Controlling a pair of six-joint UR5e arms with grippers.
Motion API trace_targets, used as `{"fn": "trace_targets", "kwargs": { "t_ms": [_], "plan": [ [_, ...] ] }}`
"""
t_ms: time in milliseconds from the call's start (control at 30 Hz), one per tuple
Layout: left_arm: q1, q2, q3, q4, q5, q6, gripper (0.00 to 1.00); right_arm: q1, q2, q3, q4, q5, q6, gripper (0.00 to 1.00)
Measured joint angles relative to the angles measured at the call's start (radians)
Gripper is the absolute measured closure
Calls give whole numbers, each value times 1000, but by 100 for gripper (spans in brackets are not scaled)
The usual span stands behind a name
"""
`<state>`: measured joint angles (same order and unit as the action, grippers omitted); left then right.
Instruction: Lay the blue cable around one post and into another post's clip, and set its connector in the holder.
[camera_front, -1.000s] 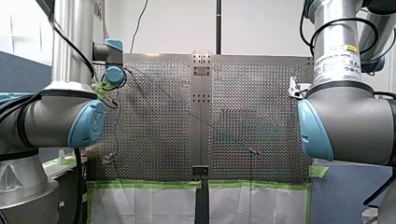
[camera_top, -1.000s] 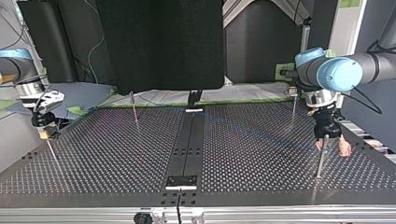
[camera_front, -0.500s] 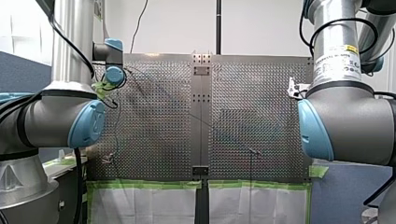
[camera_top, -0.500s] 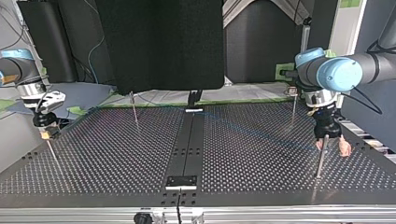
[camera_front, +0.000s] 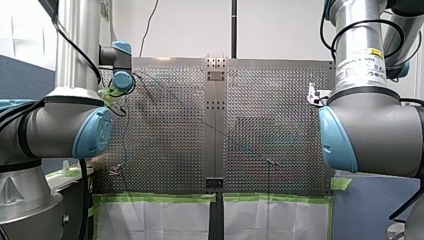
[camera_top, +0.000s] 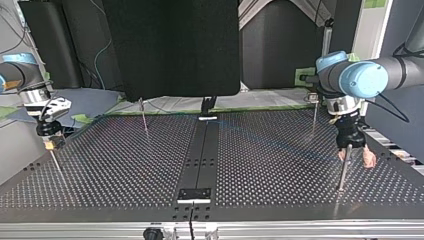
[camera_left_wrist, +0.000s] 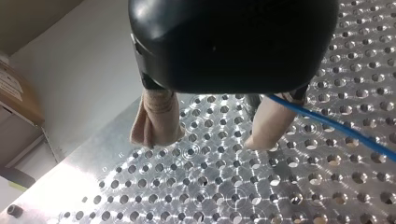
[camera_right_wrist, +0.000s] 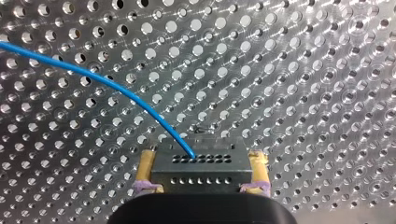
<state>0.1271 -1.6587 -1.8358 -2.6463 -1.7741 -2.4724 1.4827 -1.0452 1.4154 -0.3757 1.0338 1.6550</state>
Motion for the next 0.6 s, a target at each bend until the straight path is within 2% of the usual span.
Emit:
{"fn": "trace_targets", "kwargs": {
  "t_ms": [200, 600],
  "plan": [
    [0, 0, 0, 0, 0, 0, 0, 0, 1, 0, -7, 2, 1, 100],
    [0, 0, 0, 0, 0, 0, 0, 0, 4, 0, -20, 3, -10, 100]
  ]
}}
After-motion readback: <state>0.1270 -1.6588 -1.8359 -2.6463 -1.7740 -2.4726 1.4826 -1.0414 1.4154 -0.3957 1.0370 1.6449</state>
